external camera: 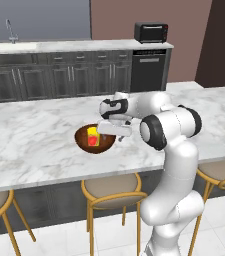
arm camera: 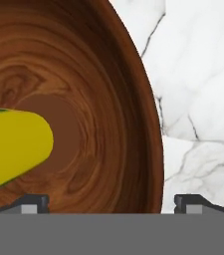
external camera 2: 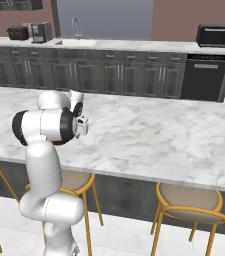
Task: Place the cup inside the bowl on the dining table and move the bowl to any counter.
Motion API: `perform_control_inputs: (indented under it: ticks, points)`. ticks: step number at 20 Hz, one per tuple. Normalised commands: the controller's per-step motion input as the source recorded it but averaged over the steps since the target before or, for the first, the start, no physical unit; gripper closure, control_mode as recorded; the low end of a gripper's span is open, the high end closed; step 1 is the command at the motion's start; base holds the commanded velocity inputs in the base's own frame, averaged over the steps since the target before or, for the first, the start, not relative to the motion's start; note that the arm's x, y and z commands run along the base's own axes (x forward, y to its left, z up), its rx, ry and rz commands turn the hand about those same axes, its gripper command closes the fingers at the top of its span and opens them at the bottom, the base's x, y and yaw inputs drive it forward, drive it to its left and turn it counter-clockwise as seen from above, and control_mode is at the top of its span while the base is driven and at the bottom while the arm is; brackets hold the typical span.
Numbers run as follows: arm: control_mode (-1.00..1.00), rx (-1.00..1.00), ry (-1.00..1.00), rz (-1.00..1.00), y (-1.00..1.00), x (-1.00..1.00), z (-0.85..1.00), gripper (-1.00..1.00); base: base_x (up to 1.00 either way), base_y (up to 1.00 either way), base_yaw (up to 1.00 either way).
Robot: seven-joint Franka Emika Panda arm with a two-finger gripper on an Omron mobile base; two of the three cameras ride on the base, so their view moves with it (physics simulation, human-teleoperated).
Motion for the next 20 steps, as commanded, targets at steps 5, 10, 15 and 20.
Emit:
perform_control_inputs:
  ticks: [5,10,15,20]
  points:
    - [-1.00,0.00,0.01,0.00,0.00,0.00,-0.01,-1.00,0.00,0.00,0.00]
    - [-1.00,0.00,0.00,0.00,0.00,0.00,0.00,1.00,0.00,0.00,0.00]
    - [-1.00,0.00,0.00,0.00,0.00,0.00,0.00,1.00,0.00,0.00,0.00]
    - [-1.00,0.00,0.00,0.00,0.00,0.00,0.00,1.00,0.00,0.00,0.00]
